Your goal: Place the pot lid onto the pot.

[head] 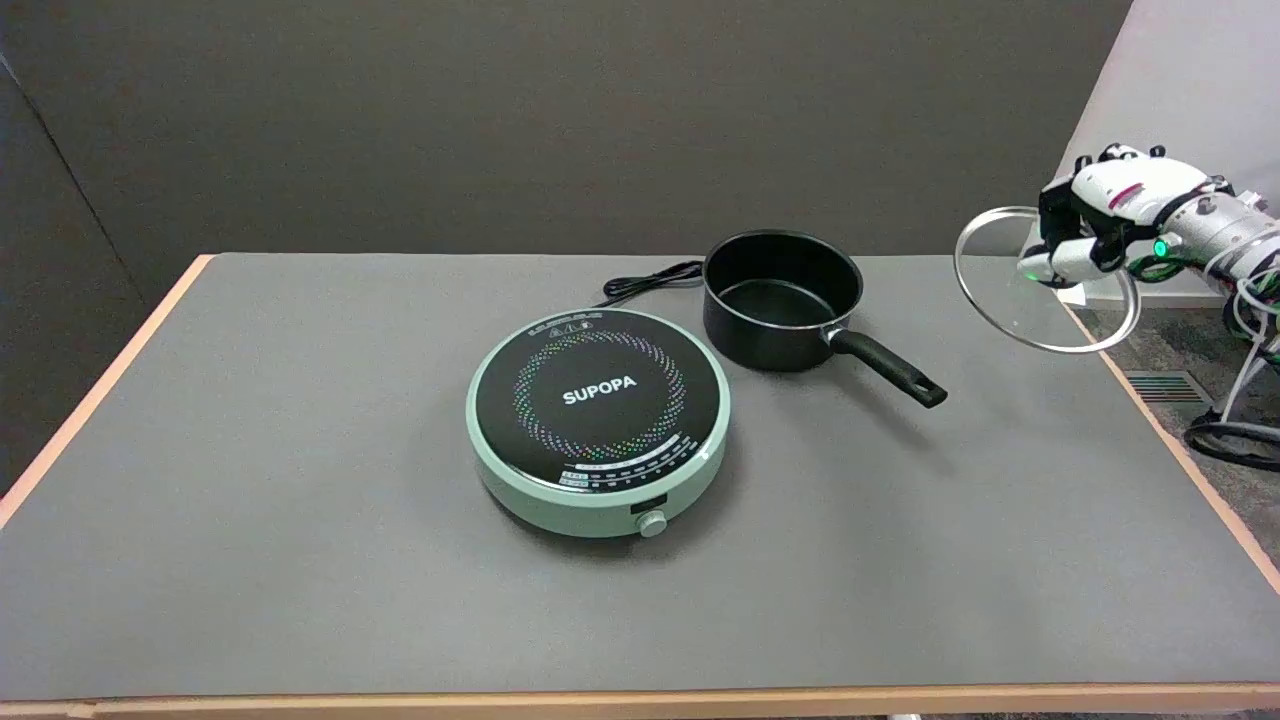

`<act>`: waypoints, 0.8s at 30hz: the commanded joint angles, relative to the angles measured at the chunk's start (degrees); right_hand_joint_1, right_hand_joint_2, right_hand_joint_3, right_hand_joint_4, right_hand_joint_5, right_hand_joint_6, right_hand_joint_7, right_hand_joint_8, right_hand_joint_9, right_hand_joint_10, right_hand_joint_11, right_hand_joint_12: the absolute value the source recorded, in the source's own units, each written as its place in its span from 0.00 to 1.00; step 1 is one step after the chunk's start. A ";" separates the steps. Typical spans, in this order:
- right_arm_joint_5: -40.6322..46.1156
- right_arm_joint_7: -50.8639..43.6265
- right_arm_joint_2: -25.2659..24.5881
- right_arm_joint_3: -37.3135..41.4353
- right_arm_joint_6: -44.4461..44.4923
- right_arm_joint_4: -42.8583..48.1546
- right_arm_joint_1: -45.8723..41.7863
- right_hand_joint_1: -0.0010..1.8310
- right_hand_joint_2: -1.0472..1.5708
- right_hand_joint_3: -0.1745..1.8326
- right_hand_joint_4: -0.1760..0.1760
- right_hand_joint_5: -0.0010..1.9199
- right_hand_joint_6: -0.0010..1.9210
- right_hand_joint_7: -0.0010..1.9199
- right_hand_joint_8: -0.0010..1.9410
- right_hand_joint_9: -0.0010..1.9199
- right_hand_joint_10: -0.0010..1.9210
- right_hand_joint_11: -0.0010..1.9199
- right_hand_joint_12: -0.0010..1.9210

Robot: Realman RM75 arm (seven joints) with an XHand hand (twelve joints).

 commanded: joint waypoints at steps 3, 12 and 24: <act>11.51 0.45 3.60 -2.81 -4.33 1.72 3.79 0.65 0.85 0.13 0.33 0.36 0.71 0.48 0.62 0.41 0.97 0.01 1.00; 14.26 0.40 4.34 -1.73 -2.14 -2.61 3.77 0.65 0.85 0.12 0.32 0.36 0.70 0.49 0.61 0.41 0.96 0.01 1.00; 17.71 0.45 3.97 -0.28 1.79 -6.51 3.79 0.65 0.85 0.12 0.33 0.36 0.70 0.49 0.61 0.42 0.95 0.02 1.00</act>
